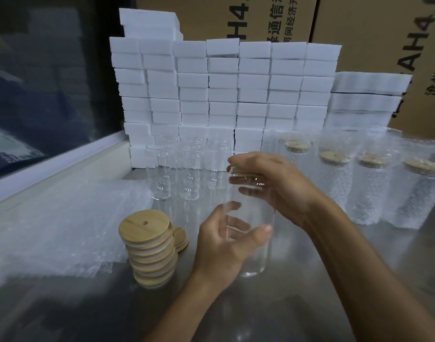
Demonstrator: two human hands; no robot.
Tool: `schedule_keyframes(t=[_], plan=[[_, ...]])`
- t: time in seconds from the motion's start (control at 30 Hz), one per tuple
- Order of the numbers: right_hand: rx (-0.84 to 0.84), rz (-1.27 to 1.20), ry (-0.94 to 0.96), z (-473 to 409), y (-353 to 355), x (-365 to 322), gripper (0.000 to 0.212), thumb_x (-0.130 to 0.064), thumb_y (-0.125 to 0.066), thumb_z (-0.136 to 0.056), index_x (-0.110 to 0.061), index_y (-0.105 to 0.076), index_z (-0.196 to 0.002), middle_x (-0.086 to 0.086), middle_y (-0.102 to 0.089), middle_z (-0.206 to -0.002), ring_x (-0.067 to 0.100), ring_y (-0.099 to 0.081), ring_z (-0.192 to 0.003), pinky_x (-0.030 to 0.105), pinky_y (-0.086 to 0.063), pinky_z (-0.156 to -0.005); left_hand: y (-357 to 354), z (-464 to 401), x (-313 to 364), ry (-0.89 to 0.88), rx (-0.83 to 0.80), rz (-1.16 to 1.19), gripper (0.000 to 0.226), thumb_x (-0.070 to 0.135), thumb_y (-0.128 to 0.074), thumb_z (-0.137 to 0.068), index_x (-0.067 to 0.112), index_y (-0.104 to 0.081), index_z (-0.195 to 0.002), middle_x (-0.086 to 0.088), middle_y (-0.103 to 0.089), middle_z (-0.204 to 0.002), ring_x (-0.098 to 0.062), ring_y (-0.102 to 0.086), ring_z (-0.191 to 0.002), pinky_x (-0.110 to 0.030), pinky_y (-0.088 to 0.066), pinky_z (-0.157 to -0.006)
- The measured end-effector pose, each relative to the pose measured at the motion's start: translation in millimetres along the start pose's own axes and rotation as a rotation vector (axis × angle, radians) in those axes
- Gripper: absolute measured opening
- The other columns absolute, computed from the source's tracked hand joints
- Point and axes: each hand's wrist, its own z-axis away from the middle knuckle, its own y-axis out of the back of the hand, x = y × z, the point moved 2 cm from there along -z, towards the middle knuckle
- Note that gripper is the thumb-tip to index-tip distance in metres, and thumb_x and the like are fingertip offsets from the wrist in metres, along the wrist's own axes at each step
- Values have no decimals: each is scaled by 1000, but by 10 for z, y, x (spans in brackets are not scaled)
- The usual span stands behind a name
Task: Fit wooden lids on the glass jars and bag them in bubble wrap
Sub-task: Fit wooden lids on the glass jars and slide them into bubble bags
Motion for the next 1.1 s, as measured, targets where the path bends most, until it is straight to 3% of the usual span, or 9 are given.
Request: schedule_keyframes(t=[0.13,0.23,0.3,0.47,0.6,0.73,0.83,0.97,1.1], plan=[[137,294,42,-3,-108,-5,30,-47,-80,-75,-29,-77,-99,-15,-77,-93,3,-73,-89,26,-50,-81,35,-19,-54,-138,250,-266,77,67,-77,-43,41,-54,-111,13,-64,-91,0,-63,-82,-15,-53,-65],[144,480,70,-8,-183,-1,38,-49,-86,-70,-36,-71,-103,-20,-74,-88,-7,-68,-81,10,-48,-65,52,-58,-86,-140,279,-338,92,71,-75,-39,37,-50,-121,20,-61,-97,9,-59,-89,-8,-45,-72],[153,603,90,-28,-207,16,43,-49,-88,-67,-38,-70,-104,-16,-71,-95,-2,-67,-83,12,-48,-68,46,-69,-117,-124,257,-348,97,67,-80,-41,33,-49,-126,24,-59,-102,12,-55,-96,-8,-41,-77],[197,588,91,-51,-167,124,45,-45,-89,-66,-36,-69,-106,-18,-67,-104,0,-64,-95,21,-52,-78,28,-28,-90,-250,229,-374,92,46,-84,-64,41,-28,-138,17,-50,-132,2,-49,-122,-10,-37,-91],[258,566,120,-62,-102,246,40,-39,-88,-70,-32,-69,-106,-16,-67,-99,0,-64,-93,19,-48,-76,-2,44,69,-469,263,-393,82,34,-73,-74,28,-28,-143,9,-48,-138,-4,-46,-129,-9,-35,-100],[246,550,136,-92,-54,308,40,-34,-87,-73,-31,-70,-110,-12,-70,-101,4,-66,-96,25,-52,-81,18,85,307,-643,348,-440,55,23,-70,-78,23,-47,-128,12,-53,-122,-3,-54,-115,-8,-40,-93],[244,510,132,-103,-39,337,41,-34,-89,-72,-34,-70,-108,-10,-72,-100,5,-68,-94,25,-55,-82,108,28,627,-745,421,-486,36,21,-68,-80,22,-56,-114,9,-60,-106,-5,-60,-92,-15,-48,-76],[243,489,110,-103,-27,354,41,-36,-90,-70,-37,-69,-105,-14,-69,-103,3,-66,-92,16,-50,-72,443,-232,1089,-721,526,-411,23,29,-66,-83,28,-55,-103,10,-62,-80,-8,-60,-59,-17,-46,-55],[234,480,103,-96,-26,348,41,-36,-89,-70,-37,-69,-105,-15,-68,-105,5,-66,-93,17,-50,-72,1086,-543,1251,-521,701,-485,5,27,-64,-80,21,-63,-80,10,-64,-70,-10,-59,-63,-28,-49,-66]])
